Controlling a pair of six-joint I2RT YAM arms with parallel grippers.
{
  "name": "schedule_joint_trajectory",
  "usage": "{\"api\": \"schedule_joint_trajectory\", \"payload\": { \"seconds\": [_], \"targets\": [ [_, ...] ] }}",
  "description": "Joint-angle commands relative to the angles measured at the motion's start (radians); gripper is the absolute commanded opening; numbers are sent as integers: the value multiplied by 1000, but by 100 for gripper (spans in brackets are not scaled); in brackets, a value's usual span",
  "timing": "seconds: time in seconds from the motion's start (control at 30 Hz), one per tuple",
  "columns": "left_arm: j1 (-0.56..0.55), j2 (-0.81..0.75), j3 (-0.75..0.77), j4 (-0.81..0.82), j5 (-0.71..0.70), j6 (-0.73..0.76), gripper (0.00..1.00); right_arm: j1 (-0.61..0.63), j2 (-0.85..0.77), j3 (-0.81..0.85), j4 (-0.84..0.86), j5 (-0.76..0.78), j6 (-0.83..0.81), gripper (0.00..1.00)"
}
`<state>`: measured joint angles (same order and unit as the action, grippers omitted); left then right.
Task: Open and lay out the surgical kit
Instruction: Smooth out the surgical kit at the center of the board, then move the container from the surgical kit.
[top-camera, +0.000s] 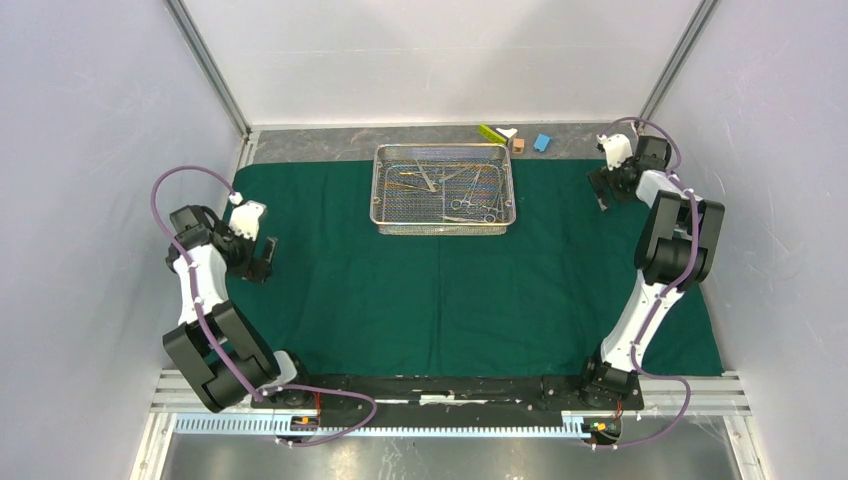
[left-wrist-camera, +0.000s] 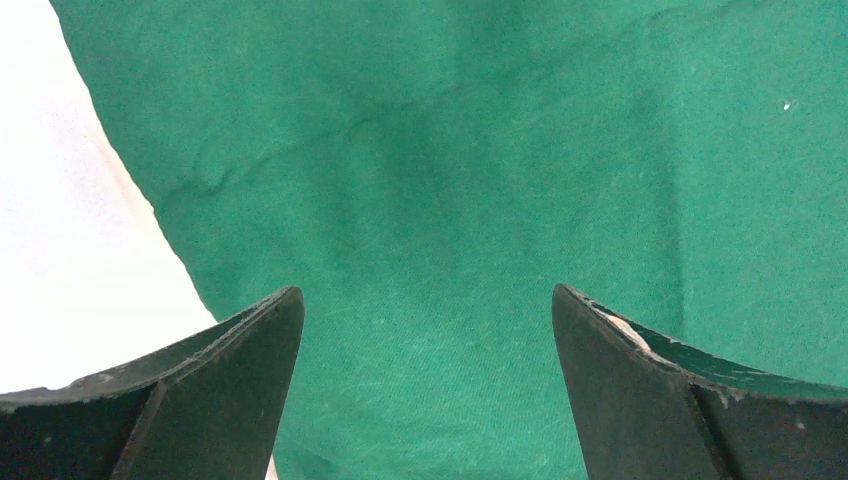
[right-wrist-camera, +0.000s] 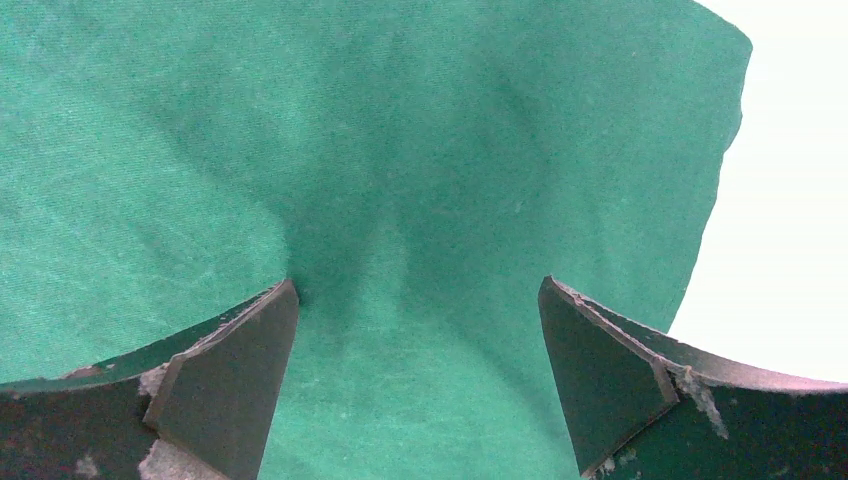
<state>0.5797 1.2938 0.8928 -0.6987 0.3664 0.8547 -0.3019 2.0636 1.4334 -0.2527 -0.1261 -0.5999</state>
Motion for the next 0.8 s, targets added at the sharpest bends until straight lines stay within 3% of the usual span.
{"api": "schedule_joint_trajectory", "payload": {
  "seconds": [0.0,0.2,0.47,0.63,0.77],
  "targets": [
    [-7,0,64,51,20,-108,100,-9,-79,40,-19,-30,-6,98],
    [-8,-1,122,52,86,-252,100,34,-205,54,-69,-194,63,97],
    [-104,-46,193,16,201,-375,100,282,-335,27,-37,-206,155,98],
    [-218,-63,183,103,230,-481,100,522,-306,102,-22,-128,178,99],
    [-310,-56,196,169,238,-564,100,662,-175,260,-53,-78,181,99]
  ]
}}
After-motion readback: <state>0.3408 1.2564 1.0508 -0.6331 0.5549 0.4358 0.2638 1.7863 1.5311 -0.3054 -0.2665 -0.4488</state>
